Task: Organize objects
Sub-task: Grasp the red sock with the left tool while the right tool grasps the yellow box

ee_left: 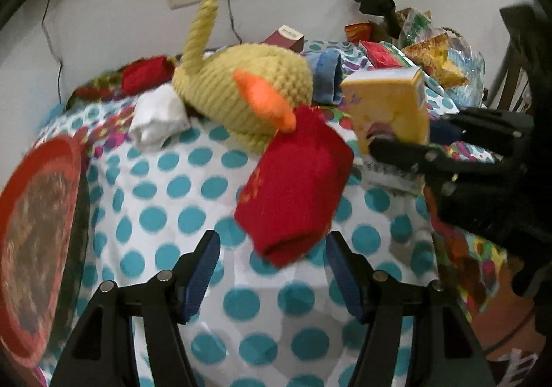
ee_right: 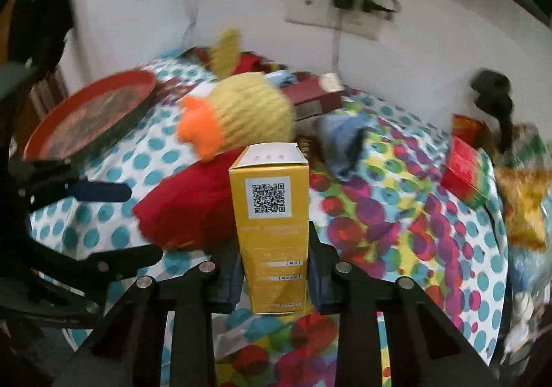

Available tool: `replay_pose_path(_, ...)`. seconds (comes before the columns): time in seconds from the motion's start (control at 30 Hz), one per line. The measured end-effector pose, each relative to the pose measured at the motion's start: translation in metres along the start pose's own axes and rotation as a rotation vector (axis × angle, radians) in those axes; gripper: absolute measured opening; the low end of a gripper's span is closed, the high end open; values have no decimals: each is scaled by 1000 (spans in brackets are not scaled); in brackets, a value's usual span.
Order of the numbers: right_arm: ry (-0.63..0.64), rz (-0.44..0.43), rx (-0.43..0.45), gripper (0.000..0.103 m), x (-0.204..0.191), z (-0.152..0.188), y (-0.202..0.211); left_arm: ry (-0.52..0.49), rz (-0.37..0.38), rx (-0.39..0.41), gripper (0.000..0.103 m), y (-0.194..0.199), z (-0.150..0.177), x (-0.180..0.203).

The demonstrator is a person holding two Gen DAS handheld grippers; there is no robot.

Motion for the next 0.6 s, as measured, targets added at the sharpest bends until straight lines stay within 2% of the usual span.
replay_pose_path(0.13,-125,21,0,28,32,-9,-10,-10,-3,-2,66,-16,-13,3)
replay_pose_path(0.33,-226,59,47,28,58,-27,-35,29,-1,-34,66,-40,-23,1)
replay_pose_path(0.6,-257,104,49,28,65,-33,-60,84,58,-36,65,-44,-26,-4)
Point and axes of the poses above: each gripper's, at about its wrist camera, not at the fingertips, and y roughly against the way its jaws point, x to its right, z to its underside, the point moved 8 cm from there along -y, roughly the way its jaws point, and after that the axes turned 5 degrees about z, right-handed, at the moved point
